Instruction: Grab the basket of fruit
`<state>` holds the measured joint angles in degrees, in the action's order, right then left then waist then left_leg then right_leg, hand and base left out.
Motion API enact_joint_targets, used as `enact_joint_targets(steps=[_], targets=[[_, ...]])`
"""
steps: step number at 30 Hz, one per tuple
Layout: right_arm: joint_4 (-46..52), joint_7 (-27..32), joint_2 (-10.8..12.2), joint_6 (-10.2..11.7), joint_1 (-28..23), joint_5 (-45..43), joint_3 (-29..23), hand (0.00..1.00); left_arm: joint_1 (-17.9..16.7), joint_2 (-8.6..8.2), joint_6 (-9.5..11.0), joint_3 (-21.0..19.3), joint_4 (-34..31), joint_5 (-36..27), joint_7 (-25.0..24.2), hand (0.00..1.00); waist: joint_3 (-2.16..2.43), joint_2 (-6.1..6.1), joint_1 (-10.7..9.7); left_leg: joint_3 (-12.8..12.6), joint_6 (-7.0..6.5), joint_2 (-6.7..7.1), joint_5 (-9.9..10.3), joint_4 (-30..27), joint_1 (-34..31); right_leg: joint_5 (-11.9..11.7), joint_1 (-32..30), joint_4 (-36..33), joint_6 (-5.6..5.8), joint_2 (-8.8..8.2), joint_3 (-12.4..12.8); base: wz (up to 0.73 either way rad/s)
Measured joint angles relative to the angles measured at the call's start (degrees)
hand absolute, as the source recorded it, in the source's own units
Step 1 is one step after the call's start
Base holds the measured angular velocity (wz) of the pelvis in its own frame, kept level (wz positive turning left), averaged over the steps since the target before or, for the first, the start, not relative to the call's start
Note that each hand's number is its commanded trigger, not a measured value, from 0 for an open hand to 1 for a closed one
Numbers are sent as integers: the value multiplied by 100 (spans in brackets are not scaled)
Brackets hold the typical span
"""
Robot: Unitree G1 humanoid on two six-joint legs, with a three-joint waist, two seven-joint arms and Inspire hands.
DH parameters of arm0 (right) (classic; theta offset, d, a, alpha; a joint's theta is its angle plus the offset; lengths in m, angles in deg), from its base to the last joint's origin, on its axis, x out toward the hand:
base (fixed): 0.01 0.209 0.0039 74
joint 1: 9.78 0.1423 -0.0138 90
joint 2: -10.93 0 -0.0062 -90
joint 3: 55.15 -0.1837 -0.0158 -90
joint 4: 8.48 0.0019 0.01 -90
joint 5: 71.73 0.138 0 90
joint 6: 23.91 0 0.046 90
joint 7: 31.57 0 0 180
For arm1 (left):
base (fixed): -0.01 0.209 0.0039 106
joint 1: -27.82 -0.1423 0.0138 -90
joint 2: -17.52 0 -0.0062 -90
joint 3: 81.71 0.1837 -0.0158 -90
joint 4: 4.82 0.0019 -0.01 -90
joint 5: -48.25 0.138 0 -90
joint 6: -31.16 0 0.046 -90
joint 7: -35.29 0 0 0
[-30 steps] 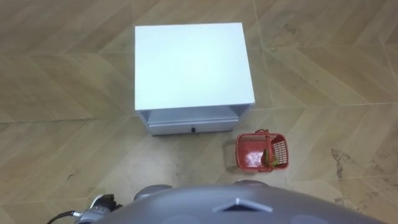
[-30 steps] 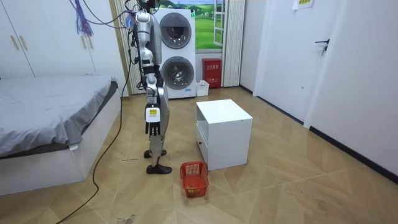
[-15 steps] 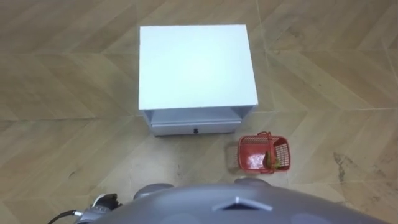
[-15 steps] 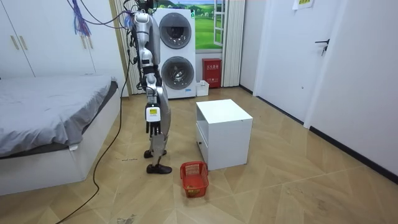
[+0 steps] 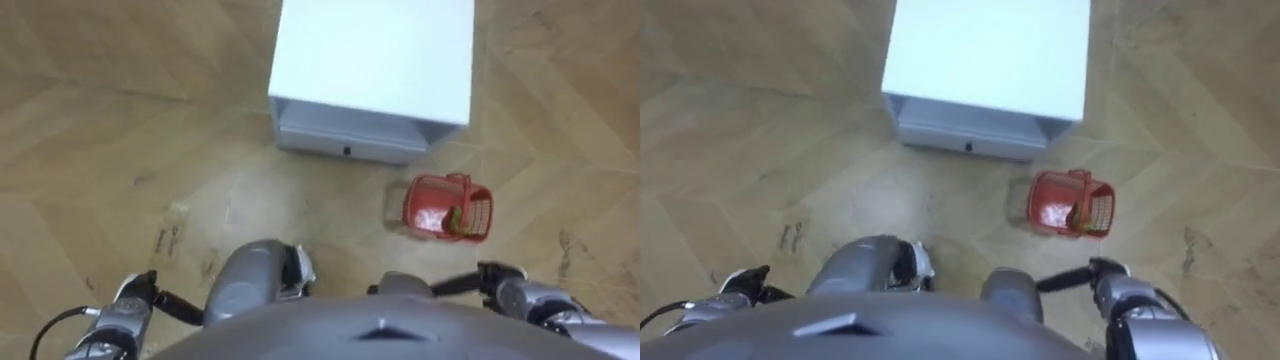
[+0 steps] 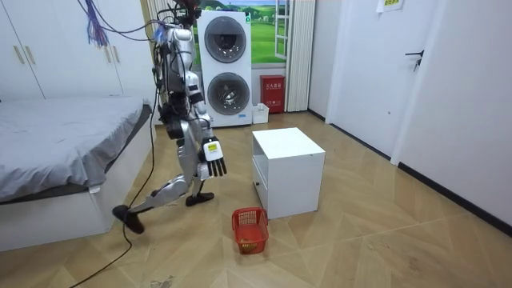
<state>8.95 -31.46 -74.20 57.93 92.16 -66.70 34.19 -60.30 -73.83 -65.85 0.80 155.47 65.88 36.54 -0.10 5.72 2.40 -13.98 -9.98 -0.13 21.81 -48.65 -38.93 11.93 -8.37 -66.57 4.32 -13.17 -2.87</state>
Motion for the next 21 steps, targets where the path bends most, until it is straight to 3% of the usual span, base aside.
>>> enact_joint_targets(steps=[1, 2, 3, 4, 5, 6, 8, 9, 13, 16, 20, 21], targets=[[-7, 4, -2, 41, 144, 93, 49, 0, 126, 23, 2, 52, 54, -50, 55, 0, -5, 8, 22, 7, 5, -42, 76, -312, -279, -12, 43, 44, 31, -2, 21, 6], [-46, 4, -5, 146, 379, 245, 158, 0, 382, 59, 8, 134, 108, -171, 153, 0, -28, 56, 71, 1, -7, -108, 240, -973, -807, -25, 109, -27, 75, -29, 105, 15], [-116, 3, -9, 260, 515, 408, 171, 0, 644, 59, 13, 214, 224, -245, 237, 0, -43, 108, 87, 0, -27, -119, 427, -1733, -1337, 5, 202, -198, 78, -119, 144, 19], [-125, -4, -14, 317, 556, 438, 170, 0, 752, 60, 30, 230, 277, -265, 256, 0, -67, 147, 105, -1, -36, -119, 513, -2112, -1577, 62, 209, -316, 87, -192, 172, 21], [-122, -49, -33, 394, 609, 457, 166, 0, 896, 59, 80, 223, 287, -420, 299, 0, -120, 147, 99, 43, -45, -124, 678, -2890, -2066, 624, 144, -876, 164, -279, 308, 15], [-105, -76, -57, 473, 510, 496, 177, 0, 1000, 47, 148, 253, 283, -638, 305, 0, -184, 104, 75, 109, -26, -118, 833, -3592, -2412, 1244, 98, -1647, 33, -287, 336, 11], [-85, -128, -80, 478, 229, 576, 192, 0, 966, 46, 269, 396, 404, -878, 318, 0, -207, 114, 114, 151, 29, -107, 1017, -4350, -2791, 1612, -59, -2672, -86, -294, 479, 3], [-86, -150, -84, 428, 39, 605, 189, 0, 903, 46, 293, 534, 521, -957, 345, 0, -214, 112, 101, 157, 53, -93, 1095, -4704, -2982, 1725, -127, -3187, -82, -300, 566, 0], [-85, 9, -106, 433, -384, 821, 190, 0, 758, 5, 279, 822, 615, -1154, 377, 0, -240, 187, -32, 144, 70, -35, 1139, -5387, -3575, 1949, -372, -4262, -18, -301, 743, 11], [-94, 71, -104, 444, -517, 919, 189, 0, 679, -4, 408, 820, 620, -1254, 506, 0, -240, 216, -156, 138, 102, 2, 1159, -5687, -3782, 1981, -360, -4682, -25, -333, 775, 15], [-73, 199, -87, 539, -527, 1065, 170, 0, 482, -17, 736, 843, 618, -1304, 705, 0, -162, 296, -409, 142, 191, 121, 1144, -5738, -3760, 2109, -219, -4765, -11, -344, 803, 4], [-65, 236, -90, 562, -527, 1061, 163, 0, 457, -29, 751, 843, 618, -1300, 725, 0, -168, 288, -446, 162, 207, 149, 1149, -5748, -3760, 2133, -207, -4767, -21, -339, 802, 0]])
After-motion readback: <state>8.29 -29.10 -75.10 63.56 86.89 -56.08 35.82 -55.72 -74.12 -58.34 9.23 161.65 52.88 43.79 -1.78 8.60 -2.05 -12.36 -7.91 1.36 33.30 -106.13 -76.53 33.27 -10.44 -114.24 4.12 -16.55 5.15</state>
